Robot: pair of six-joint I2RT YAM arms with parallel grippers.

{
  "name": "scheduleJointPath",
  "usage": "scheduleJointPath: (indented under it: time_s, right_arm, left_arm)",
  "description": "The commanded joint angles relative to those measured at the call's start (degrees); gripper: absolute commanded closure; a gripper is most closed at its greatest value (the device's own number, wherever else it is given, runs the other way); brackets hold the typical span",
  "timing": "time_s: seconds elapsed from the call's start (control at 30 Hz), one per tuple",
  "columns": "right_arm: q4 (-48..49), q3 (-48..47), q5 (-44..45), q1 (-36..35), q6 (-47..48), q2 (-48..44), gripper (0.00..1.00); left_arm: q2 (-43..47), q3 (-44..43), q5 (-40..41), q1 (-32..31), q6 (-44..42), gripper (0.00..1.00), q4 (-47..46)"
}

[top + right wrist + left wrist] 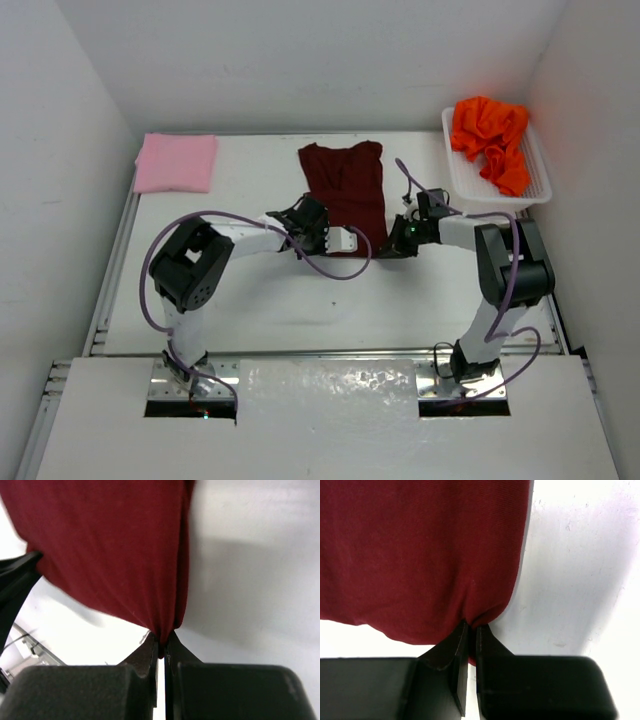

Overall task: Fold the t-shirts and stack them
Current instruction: Grab one side of the 2/3 rectangular tshirt with both arms

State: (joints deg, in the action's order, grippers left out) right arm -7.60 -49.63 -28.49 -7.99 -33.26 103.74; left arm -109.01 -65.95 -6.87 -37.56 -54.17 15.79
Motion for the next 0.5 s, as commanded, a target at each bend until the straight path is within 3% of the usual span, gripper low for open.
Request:
scheduleJointPath:
  time_s: [0.0, 0.23, 0.47]
  right_arm:
    - [-1.45, 1.02, 0.46, 0.08, 3.28, -5.56, 1.0]
    - [-4.27, 6.46, 0.28, -0.36, 6.8, -11.98, 1.0]
    - [-4.44, 14.02, 2.55, -5.1, 5.84, -20.14, 1.0]
  left_arm:
    - [1.17, -2.25, 0.02, -0.14, 2.4, 1.0, 4.32]
    - [5.82, 0.29, -0.16, -0.49, 5.82, 1.0, 7.32]
    - [13.64, 6.44, -0.25, -2.33, 9.87, 1.0, 9.69]
